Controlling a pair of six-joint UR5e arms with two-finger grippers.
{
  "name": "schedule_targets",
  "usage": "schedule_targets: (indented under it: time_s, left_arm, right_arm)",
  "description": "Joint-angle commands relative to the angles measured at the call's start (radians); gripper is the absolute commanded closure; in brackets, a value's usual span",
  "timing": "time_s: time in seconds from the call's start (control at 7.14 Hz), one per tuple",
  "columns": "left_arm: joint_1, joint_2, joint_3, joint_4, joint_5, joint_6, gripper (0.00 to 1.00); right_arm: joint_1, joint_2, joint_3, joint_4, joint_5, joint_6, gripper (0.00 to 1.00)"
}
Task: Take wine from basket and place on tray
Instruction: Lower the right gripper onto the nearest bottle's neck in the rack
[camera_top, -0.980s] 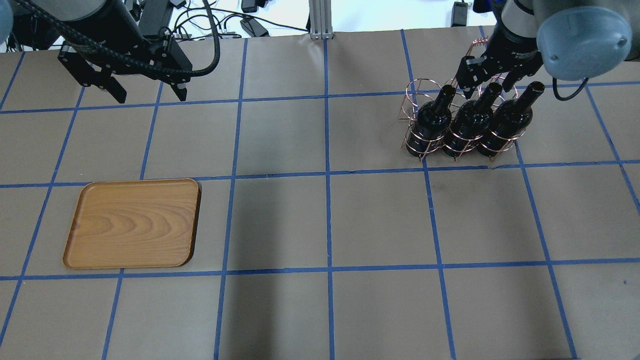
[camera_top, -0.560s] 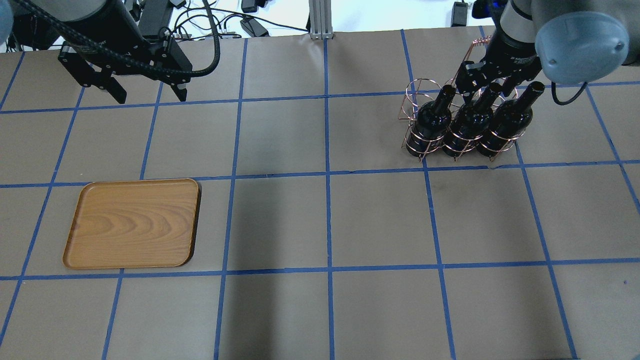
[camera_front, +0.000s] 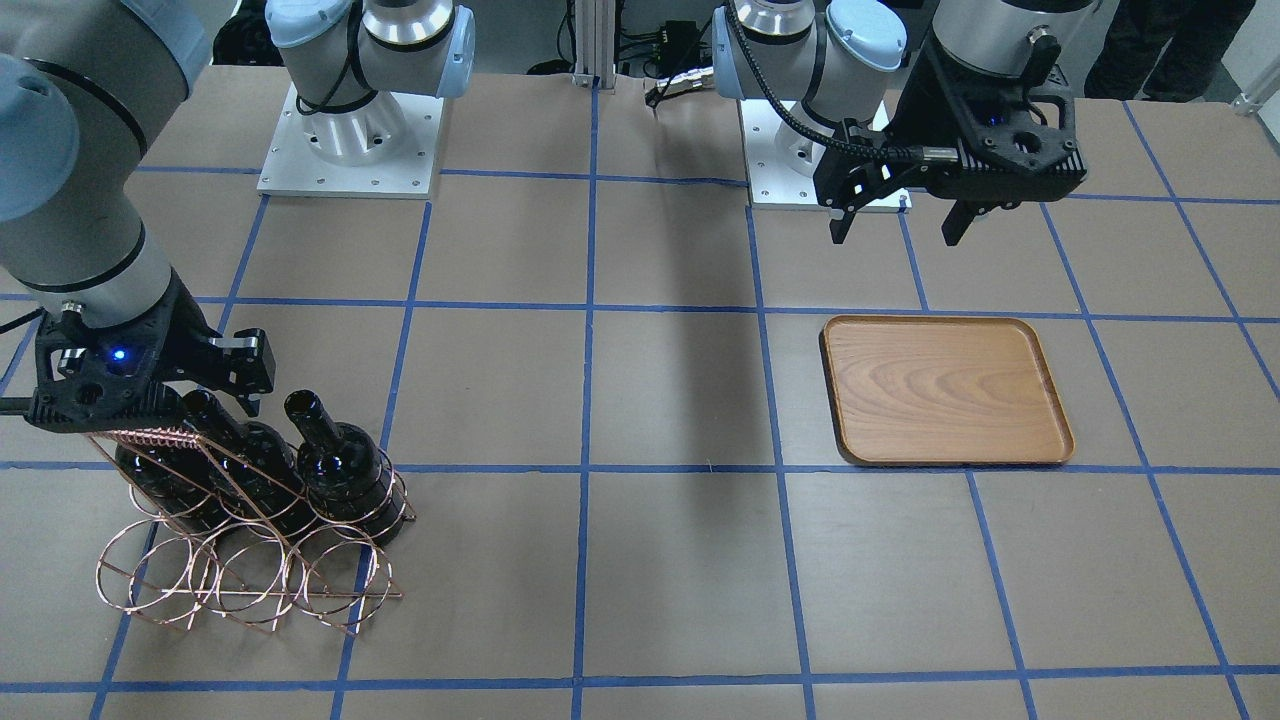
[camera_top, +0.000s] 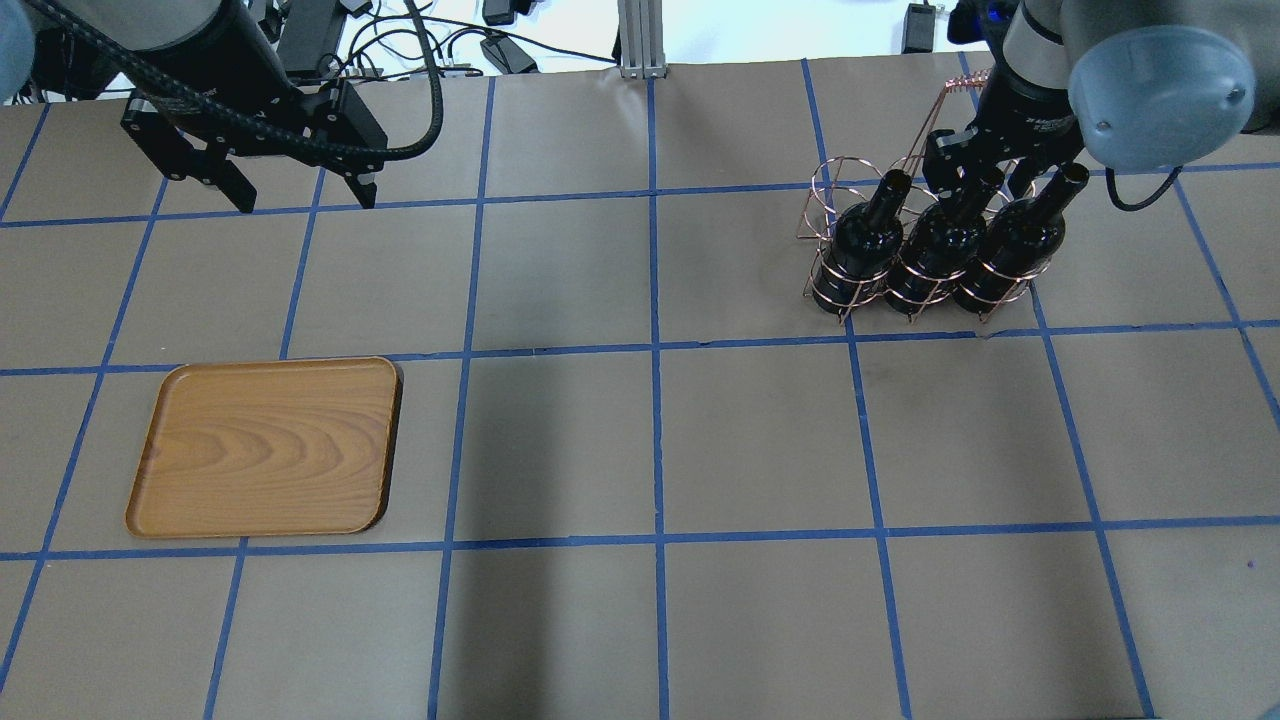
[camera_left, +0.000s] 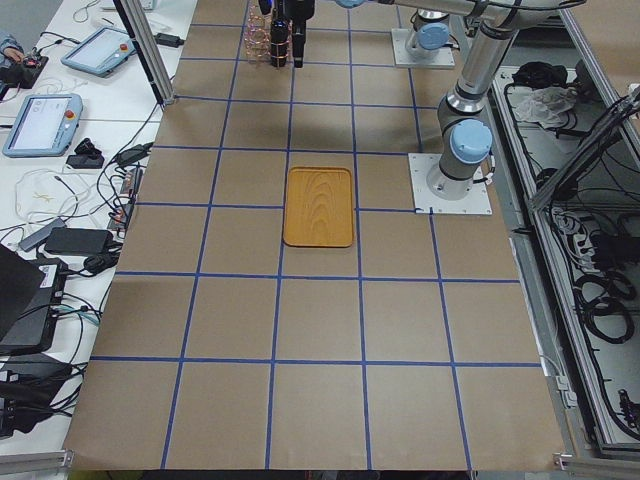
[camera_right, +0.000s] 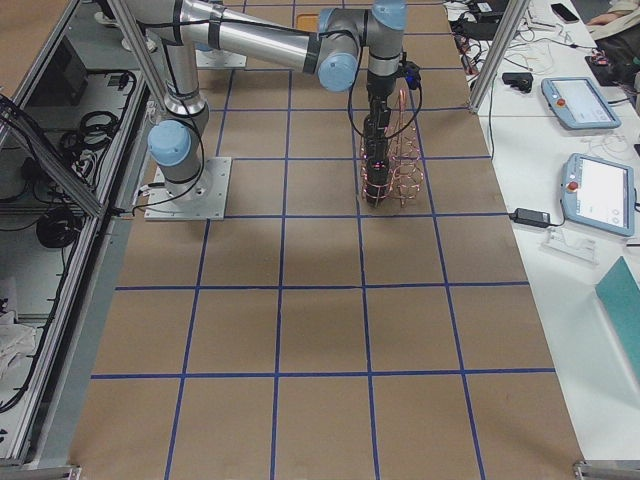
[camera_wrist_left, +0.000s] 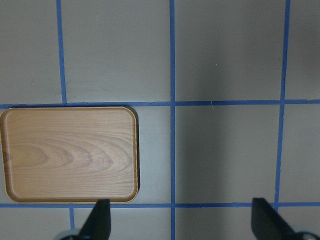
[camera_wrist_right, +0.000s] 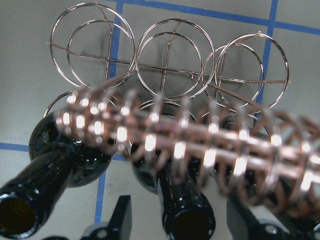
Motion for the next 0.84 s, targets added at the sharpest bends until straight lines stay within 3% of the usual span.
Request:
schedule_targets:
  time_s: [0.0,0.42,0.7]
  left_arm:
    - [0.0,0.0,0.0,0.0,0.0,0.0,0.0]
    - [0.0,0.001,0.0,0.0,0.0,0.0,0.0]
    - [0.0,0.0,0.0,0.002,0.0,0.0,0.0]
  right_arm:
    - [0.0,0.013,-0.001,-0.009,0.009,0.001,0.29]
    - [0.0,0.014,-0.003,-0.001,0.002,0.001,0.41]
    - [0.0,0.014,-0.003,0.008,-0.005,0.005,0.41]
